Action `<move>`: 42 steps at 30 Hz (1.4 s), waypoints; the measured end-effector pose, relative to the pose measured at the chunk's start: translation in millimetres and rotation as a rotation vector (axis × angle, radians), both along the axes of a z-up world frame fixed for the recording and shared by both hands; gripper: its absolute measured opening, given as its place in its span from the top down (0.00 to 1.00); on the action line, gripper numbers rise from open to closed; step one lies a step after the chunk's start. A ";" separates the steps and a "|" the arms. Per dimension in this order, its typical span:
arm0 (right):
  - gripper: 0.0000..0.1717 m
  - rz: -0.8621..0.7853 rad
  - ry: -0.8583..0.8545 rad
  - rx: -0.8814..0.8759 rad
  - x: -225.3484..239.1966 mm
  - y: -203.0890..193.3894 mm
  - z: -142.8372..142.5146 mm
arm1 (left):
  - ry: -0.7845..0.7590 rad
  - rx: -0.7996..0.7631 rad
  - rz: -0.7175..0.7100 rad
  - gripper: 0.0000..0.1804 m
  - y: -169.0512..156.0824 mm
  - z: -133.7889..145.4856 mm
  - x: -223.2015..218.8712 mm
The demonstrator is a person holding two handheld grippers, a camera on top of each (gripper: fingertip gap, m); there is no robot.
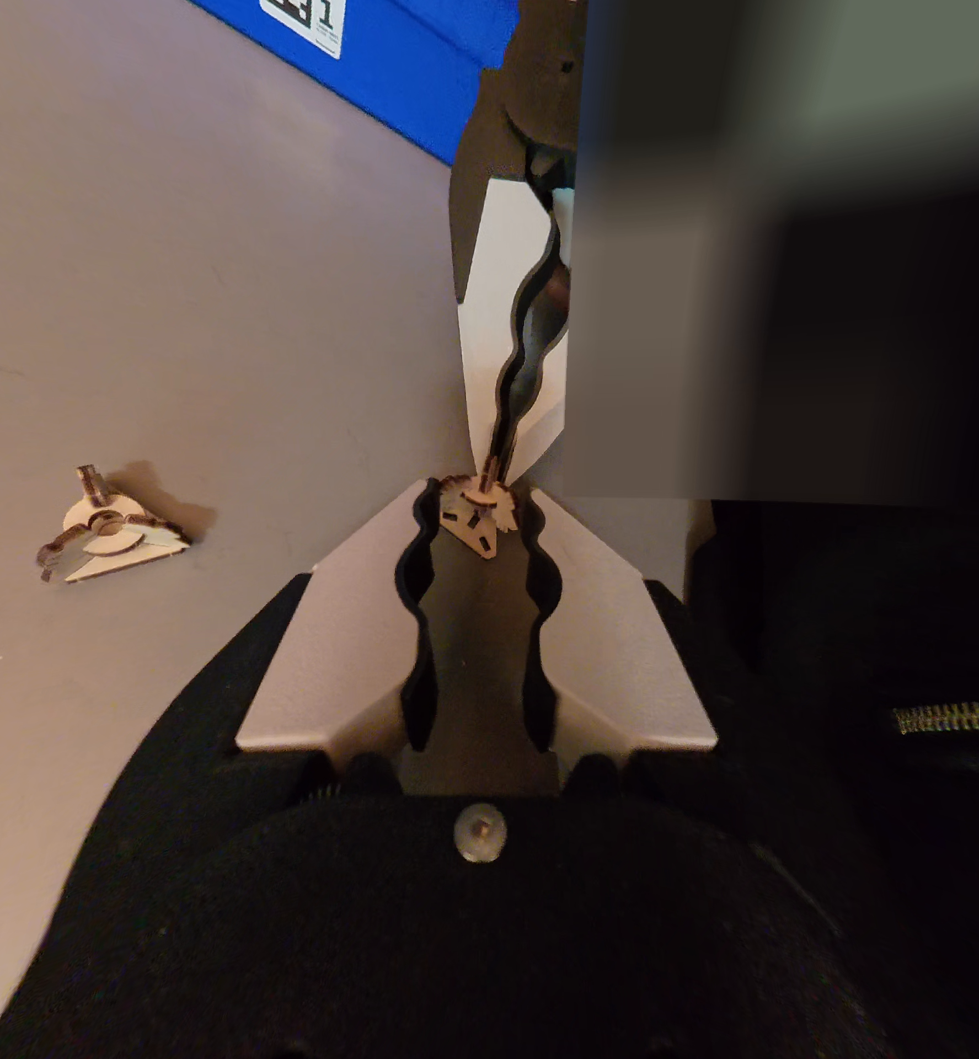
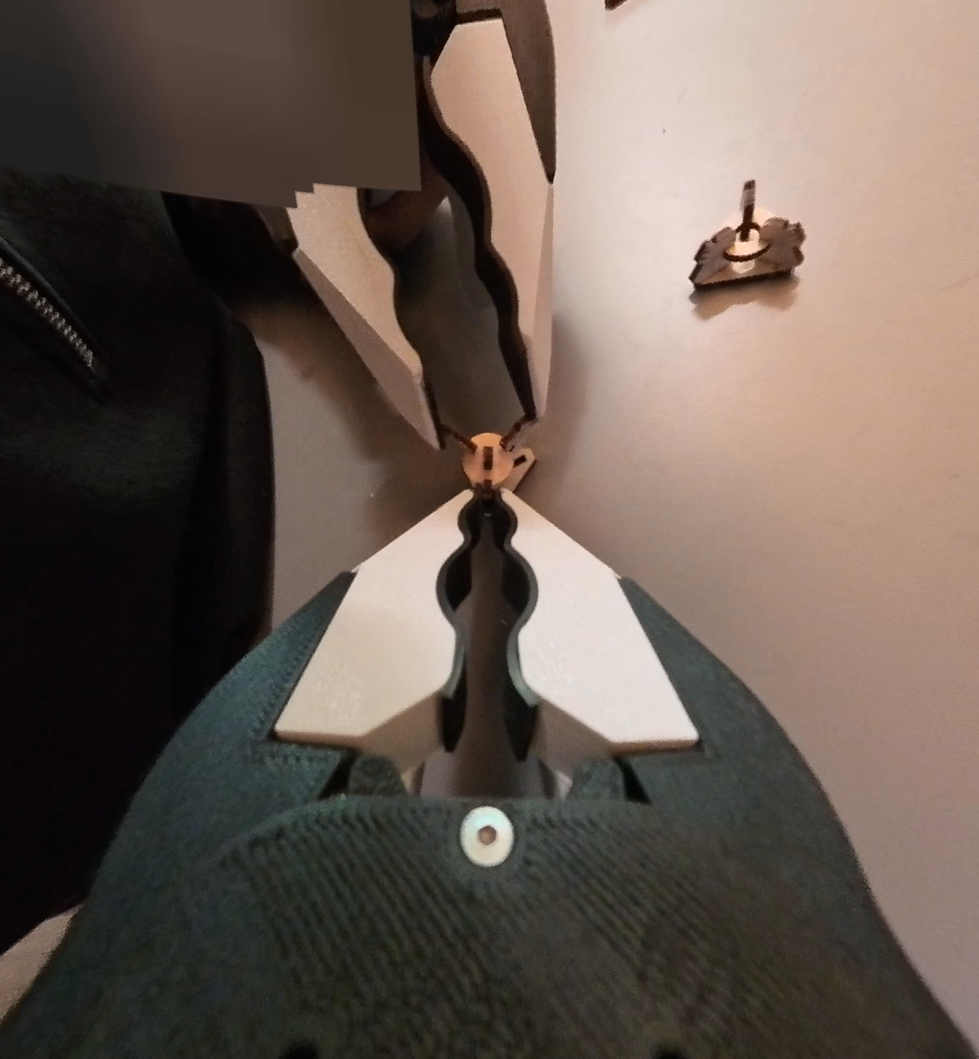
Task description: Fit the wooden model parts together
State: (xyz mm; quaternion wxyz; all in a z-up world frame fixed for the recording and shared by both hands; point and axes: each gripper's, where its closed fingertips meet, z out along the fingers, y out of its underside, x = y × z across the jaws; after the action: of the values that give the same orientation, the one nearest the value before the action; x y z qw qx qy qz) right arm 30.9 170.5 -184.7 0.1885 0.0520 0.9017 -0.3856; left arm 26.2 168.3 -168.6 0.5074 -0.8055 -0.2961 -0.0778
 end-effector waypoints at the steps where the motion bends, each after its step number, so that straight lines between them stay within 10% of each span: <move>1: 1.00 -0.001 0.010 -0.002 0.7 -0.1 0.4 | -0.001 0.005 -0.003 0.87 -0.1 0.6 0.7; 18: 0.99 0.008 0.183 -0.067 19.5 -3.0 27.5 | -0.061 0.267 -0.053 0.76 -11.1 39.3 14.8; 25: 0.99 0.129 0.308 -0.165 43.3 -7.0 47.7 | -0.411 0.600 -0.204 0.84 -21.8 63.6 32.8; 42: 0.99 0.219 0.035 -0.378 68.7 -9.6 76.1 | -0.604 0.737 -0.375 1.00 -13.7 75.0 65.2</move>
State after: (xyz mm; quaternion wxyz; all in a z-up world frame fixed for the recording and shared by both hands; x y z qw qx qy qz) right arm 99.6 160.8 -108.6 0.2197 -0.0891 0.8170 -0.5257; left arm 91.4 154.6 -93.6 0.6270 -0.5538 -0.2326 -0.4961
